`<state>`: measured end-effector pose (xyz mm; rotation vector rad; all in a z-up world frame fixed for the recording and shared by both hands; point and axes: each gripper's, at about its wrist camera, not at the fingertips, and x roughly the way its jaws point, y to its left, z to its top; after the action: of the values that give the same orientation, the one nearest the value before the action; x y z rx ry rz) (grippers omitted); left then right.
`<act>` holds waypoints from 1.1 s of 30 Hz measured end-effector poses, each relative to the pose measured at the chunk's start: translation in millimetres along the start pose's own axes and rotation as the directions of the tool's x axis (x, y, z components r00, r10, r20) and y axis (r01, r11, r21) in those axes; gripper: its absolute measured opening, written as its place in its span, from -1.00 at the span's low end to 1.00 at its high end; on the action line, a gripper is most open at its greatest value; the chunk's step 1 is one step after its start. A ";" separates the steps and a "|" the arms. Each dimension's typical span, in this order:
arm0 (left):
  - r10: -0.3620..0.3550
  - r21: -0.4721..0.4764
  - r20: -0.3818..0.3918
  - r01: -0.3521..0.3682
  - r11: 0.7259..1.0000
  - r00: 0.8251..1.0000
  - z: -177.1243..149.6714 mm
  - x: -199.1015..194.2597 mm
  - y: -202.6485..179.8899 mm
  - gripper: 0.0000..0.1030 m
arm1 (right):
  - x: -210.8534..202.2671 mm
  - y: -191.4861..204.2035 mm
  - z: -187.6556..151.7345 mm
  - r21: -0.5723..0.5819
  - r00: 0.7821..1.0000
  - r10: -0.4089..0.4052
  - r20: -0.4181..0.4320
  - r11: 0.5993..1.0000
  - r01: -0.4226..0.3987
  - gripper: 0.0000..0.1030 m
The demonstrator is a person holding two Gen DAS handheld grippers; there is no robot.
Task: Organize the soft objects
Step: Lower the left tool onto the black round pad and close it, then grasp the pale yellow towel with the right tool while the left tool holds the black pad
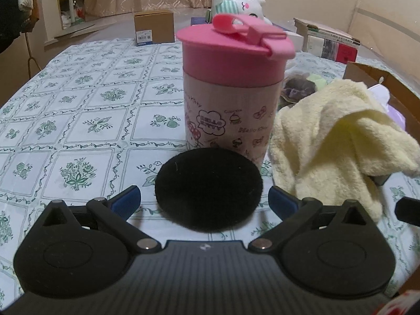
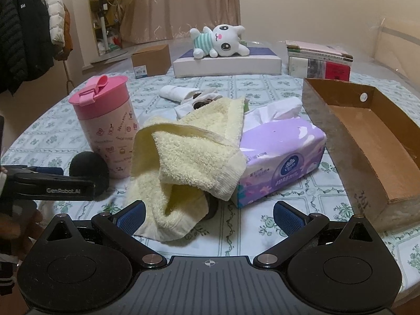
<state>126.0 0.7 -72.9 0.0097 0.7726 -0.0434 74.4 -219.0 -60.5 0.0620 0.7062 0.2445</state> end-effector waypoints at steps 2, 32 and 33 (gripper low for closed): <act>0.014 0.006 0.003 -0.014 1.000 1.000 0.2 4.1 0.9 0.99 | 1.6 -0.2 -0.3 -0.002 1.000 -0.001 0.001 1.000 0.001 0.99; -0.029 -0.051 0.024 0.031 0.998 0.999 -3.0 -42.7 16.8 0.58 | 25.0 45.1 24.2 -0.414 0.995 0.013 0.102 0.910 0.031 0.99; -0.031 -0.053 0.023 0.033 0.998 0.999 -2.8 -42.2 17.4 0.58 | 30.8 48.0 24.1 -0.452 0.995 0.014 0.096 0.892 0.031 0.98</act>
<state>94.6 19.6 -45.5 -0.0540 0.7513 -0.0532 102.9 -164.4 -55.1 -0.3745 0.5377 0.3912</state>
